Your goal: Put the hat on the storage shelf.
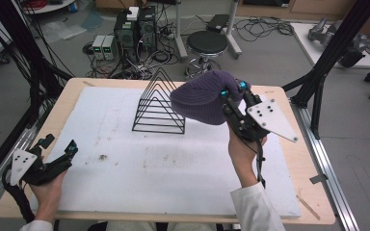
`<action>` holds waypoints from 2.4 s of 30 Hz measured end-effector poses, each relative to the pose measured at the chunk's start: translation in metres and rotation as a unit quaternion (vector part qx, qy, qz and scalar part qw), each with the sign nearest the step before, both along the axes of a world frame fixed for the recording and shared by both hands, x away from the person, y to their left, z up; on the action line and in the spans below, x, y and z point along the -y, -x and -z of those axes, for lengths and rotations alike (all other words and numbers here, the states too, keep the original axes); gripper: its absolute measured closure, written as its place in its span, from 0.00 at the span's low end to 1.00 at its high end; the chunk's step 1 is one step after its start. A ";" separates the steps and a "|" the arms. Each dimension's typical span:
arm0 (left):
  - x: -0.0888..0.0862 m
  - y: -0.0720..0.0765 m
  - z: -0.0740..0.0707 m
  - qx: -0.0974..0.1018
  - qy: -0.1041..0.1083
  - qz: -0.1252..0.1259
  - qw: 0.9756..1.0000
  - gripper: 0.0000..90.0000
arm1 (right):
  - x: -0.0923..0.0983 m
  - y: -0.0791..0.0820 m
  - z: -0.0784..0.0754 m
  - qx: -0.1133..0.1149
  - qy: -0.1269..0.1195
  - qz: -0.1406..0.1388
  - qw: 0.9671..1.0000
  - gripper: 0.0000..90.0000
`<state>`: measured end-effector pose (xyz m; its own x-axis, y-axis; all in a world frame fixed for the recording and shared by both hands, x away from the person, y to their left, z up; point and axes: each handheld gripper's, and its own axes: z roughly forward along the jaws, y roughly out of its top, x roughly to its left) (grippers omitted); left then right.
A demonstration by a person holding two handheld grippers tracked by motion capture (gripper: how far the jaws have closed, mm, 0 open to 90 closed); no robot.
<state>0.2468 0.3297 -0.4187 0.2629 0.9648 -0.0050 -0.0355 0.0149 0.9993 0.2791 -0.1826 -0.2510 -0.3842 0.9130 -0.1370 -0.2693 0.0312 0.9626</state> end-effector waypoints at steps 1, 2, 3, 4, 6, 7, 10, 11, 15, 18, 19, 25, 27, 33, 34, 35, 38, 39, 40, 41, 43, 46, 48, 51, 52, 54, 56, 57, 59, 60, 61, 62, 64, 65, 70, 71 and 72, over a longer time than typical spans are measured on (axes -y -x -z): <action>0.002 -0.001 -0.003 0.005 -0.001 0.005 1.000 0.25 | -0.005 0.000 -0.001 0.001 0.004 -0.002 1.000 0.80; 0.004 -0.001 -0.005 0.011 -0.002 0.010 1.000 0.25 | -0.013 0.000 -0.001 -0.004 0.004 -0.009 1.000 0.80; 0.006 -0.001 -0.006 0.013 -0.004 0.013 1.000 0.25 | -0.013 0.000 -0.001 -0.004 0.004 -0.009 1.000 0.80; 0.008 -0.002 -0.006 0.015 -0.006 0.018 1.000 0.25 | -0.018 0.000 -0.001 -0.005 0.006 -0.012 1.000 0.80; 0.011 -0.003 -0.006 0.016 -0.012 0.024 0.999 0.25 | -0.025 0.000 -0.001 -0.010 0.005 -0.020 1.000 0.80; 0.012 -0.004 -0.006 0.017 -0.013 0.026 0.999 0.25 | -0.025 0.000 -0.001 -0.010 0.005 -0.020 1.000 0.80; 0.014 -0.004 -0.007 0.019 -0.013 0.036 0.999 0.25 | -0.035 0.000 0.000 -0.015 0.006 -0.029 0.999 0.80; 0.015 -0.004 -0.009 0.021 -0.014 0.040 0.999 0.25 | -0.039 0.001 0.000 -0.018 0.005 -0.035 0.999 0.80; 0.023 -0.006 -0.018 0.031 -0.019 0.070 0.997 0.23 | -0.056 0.001 0.000 -0.021 0.007 -0.054 0.998 0.79; 0.032 -0.007 -0.025 0.041 -0.028 0.102 0.994 0.20 | -0.071 0.001 0.000 -0.022 0.009 -0.069 0.997 0.79; 0.035 -0.008 -0.027 0.047 -0.030 0.114 0.992 0.20 | -0.071 0.001 0.000 -0.022 0.009 -0.069 0.997 0.79; 0.061 -0.018 -0.041 0.064 -0.037 0.175 0.982 0.20 | -0.090 0.003 -0.001 -0.026 0.012 -0.089 0.996 0.79; 0.071 -0.022 -0.043 0.066 -0.038 0.192 0.978 0.20 | -0.095 0.004 -0.001 -0.026 0.013 -0.097 0.995 0.79; 0.098 -0.032 -0.047 0.069 -0.036 0.227 0.971 0.20 | -0.108 0.009 -0.001 -0.029 0.018 -0.116 0.993 0.79; 0.101 -0.034 -0.047 0.071 -0.035 0.231 0.970 0.20 | -0.111 0.010 -0.001 -0.029 0.021 -0.121 0.992 0.79; 0.104 -0.035 -0.048 0.071 -0.033 0.235 0.969 0.20 | -0.111 0.010 -0.001 -0.029 0.021 -0.121 0.992 0.79; 0.109 -0.038 -0.049 0.073 -0.030 0.243 0.967 0.20 | -0.118 0.012 0.000 -0.030 0.028 -0.131 0.990 0.79; 0.109 -0.038 -0.050 0.074 -0.027 0.245 0.966 0.20 | -0.118 0.012 0.000 -0.030 0.028 -0.131 0.990 0.79; 0.110 -0.039 -0.050 0.075 -0.027 0.244 0.966 0.22 | -0.120 0.013 0.001 -0.033 0.029 -0.135 0.990 0.79; 0.110 -0.040 -0.051 0.075 -0.027 0.248 0.966 0.22 | -0.120 0.013 0.001 -0.033 0.029 -0.135 0.990 0.79; 0.110 -0.040 -0.052 0.076 -0.029 0.260 0.962 0.30 | -0.122 0.013 0.001 -0.034 0.028 -0.137 0.990 0.79; 0.109 -0.042 -0.052 0.066 -0.028 0.278 0.958 0.61 | -0.123 0.012 0.003 -0.037 0.026 -0.134 0.990 0.79; 0.108 -0.045 -0.052 0.058 -0.022 0.290 0.955 0.83 | -0.123 0.010 0.004 -0.041 0.025 -0.132 0.990 0.79; 0.108 -0.050 -0.055 0.043 -0.020 0.292 0.955 0.90 | -0.123 0.008 0.004 -0.042 0.024 -0.125 0.991 0.79; 0.108 -0.051 -0.056 0.039 -0.021 0.294 0.955 0.90 | -0.122 0.008 0.004 -0.042 0.024 -0.122 0.991 0.79; 0.109 -0.053 -0.059 0.032 -0.026 0.299 0.953 0.91 | -0.120 0.006 0.004 -0.043 0.022 -0.117 0.992 0.79; 0.111 -0.055 -0.062 0.035 -0.034 0.302 0.952 0.91 | -0.120 0.006 0.004 -0.044 0.020 -0.114 0.992 0.79; 0.111 -0.056 -0.063 0.035 -0.035 0.304 0.951 0.91 | -0.119 0.005 0.004 -0.044 0.017 -0.112 0.993 0.79; 0.112 -0.058 -0.065 0.034 -0.034 0.307 0.951 0.91 | -0.117 0.005 0.003 -0.043 0.014 -0.110 0.993 0.79; 0.113 -0.060 -0.065 0.033 -0.034 0.309 0.950 0.91 | -0.116 0.004 0.003 -0.044 0.012 -0.107 0.993 0.79; 0.113 -0.061 -0.066 0.033 -0.035 0.309 0.950 0.91 | -0.116 0.004 0.003 -0.044 0.012 -0.107 0.993 0.79; 0.113 -0.064 -0.067 0.032 -0.033 0.309 0.950 0.91 | -0.115 0.004 0.003 -0.044 0.011 -0.105 0.993 0.79; 0.112 -0.068 -0.069 0.032 -0.026 0.309 0.950 0.91 | -0.114 0.003 0.002 -0.043 0.011 -0.101 0.994 0.79; 0.111 -0.070 -0.071 0.031 -0.023 0.307 0.951 0.91 | -0.113 0.002 0.002 -0.044 0.011 -0.098 0.994 0.79; 0.108 -0.082 -0.081 0.034 -0.002 0.317 0.948 0.91 | -0.107 -0.005 -0.001 -0.042 0.005 -0.083 0.996 0.79; 0.109 -0.084 -0.083 0.034 -0.004 0.317 0.948 0.91 | -0.105 -0.007 -0.001 -0.041 0.003 -0.080 0.996 0.79; 0.110 -0.086 -0.086 0.033 -0.010 0.317 0.948 0.91 | -0.103 -0.012 -0.002 -0.043 -0.001 -0.072 0.997 0.79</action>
